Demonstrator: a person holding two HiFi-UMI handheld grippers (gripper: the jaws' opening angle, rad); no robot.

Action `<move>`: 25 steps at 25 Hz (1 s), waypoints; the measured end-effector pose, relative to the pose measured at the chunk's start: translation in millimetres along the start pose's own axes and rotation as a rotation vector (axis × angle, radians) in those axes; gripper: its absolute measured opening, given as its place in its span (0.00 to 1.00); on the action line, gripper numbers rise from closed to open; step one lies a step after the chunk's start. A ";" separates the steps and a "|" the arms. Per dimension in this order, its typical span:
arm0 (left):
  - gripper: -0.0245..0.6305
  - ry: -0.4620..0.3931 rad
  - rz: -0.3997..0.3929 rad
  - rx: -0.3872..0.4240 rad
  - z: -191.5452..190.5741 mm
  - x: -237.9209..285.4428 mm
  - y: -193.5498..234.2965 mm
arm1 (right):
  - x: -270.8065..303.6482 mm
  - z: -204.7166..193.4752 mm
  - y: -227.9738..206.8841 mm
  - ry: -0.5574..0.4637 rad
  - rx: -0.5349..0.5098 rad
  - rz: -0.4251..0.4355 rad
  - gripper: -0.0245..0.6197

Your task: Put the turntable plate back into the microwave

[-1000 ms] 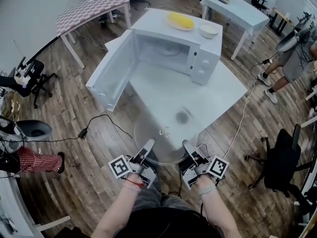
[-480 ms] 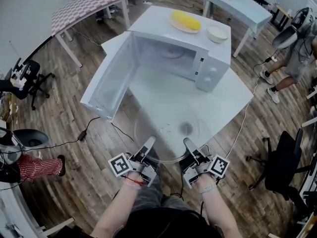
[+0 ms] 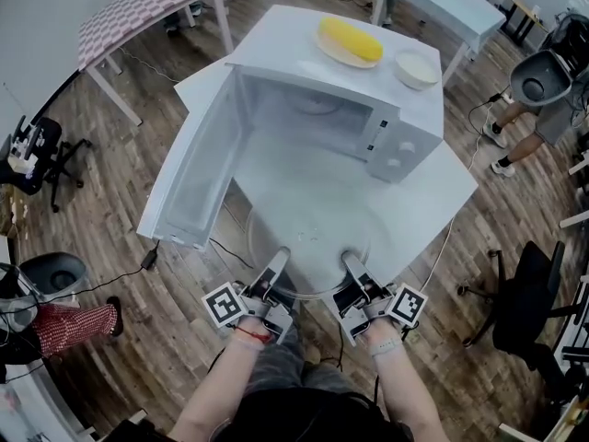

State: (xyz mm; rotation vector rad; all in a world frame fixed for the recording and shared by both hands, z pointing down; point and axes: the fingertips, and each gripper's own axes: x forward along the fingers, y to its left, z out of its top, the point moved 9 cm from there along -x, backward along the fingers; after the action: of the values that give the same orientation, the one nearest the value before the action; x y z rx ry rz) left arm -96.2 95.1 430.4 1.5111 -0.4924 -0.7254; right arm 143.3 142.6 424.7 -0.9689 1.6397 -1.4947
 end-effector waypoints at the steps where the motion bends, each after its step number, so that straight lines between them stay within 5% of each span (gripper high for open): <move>1: 0.09 0.002 -0.001 -0.001 4.1 3.8 0.8 | 4.5 1.9 -0.5 -0.004 -0.001 -0.002 0.11; 25: 0.09 -0.042 0.007 -0.034 80.4 75.0 36.9 | 101.7 45.6 -27.5 -0.054 -0.008 -0.015 0.11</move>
State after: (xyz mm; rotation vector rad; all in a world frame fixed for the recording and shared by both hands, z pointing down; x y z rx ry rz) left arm -95.2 -17.4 458.2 1.4646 -0.5147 -0.7574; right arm 137.3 30.0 446.7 -1.0190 1.6050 -1.4605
